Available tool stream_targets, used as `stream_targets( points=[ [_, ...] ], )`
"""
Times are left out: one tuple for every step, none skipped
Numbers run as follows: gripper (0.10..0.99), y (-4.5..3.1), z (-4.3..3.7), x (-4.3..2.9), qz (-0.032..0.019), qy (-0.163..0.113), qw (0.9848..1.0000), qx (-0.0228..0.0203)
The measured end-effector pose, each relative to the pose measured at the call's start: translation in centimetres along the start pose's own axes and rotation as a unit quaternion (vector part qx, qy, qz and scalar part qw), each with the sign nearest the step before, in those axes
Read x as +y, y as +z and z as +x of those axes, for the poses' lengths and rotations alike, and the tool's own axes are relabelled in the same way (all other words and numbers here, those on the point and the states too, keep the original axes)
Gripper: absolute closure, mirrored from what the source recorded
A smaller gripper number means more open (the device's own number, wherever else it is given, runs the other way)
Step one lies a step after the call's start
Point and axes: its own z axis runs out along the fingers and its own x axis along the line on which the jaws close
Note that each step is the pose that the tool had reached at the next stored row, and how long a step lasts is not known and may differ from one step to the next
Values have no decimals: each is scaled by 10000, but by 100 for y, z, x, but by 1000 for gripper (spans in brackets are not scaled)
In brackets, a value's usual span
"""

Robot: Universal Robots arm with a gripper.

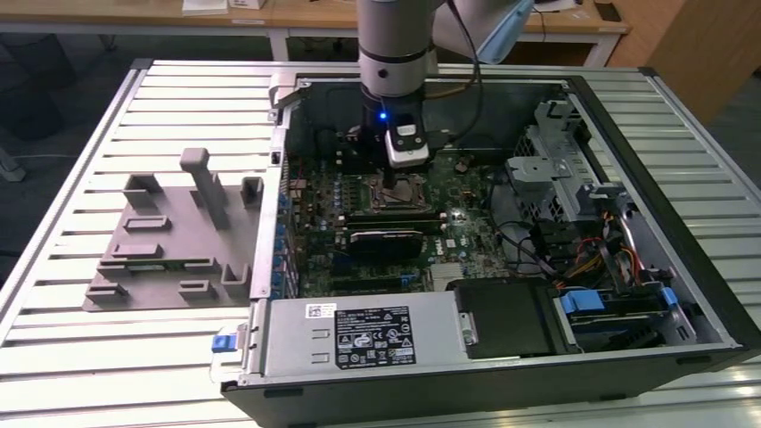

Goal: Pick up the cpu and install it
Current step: 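Install the first cpu locking lever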

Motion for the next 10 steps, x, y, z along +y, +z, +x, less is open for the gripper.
stream_targets(
  points=[
    [980, 1, -14, 3, 1, 1, 10000, 3],
    [980, 2, -30, 7, 4, 1, 10000, 9],
    [980, 3, -42, 9, 7, 0, 10000, 13],
    [980, 3, -49, 9, 8, -6, 10000, 15],
    [980, 3, -51, 9, 8, -31, 10000, 17],
    [980, 3, -51, 9, 5, -75, 10000, 17],
    [980, 3, -51, 9, 2, -134, 9999, 18],
    [980, -4, -51, 9, -1, -189, 9998, 19],
    [980, -21, -53, 9, -3, -226, 9997, 19],
    [980, -53, -54, 10, -4, -235, 9997, 19]
  ],
)
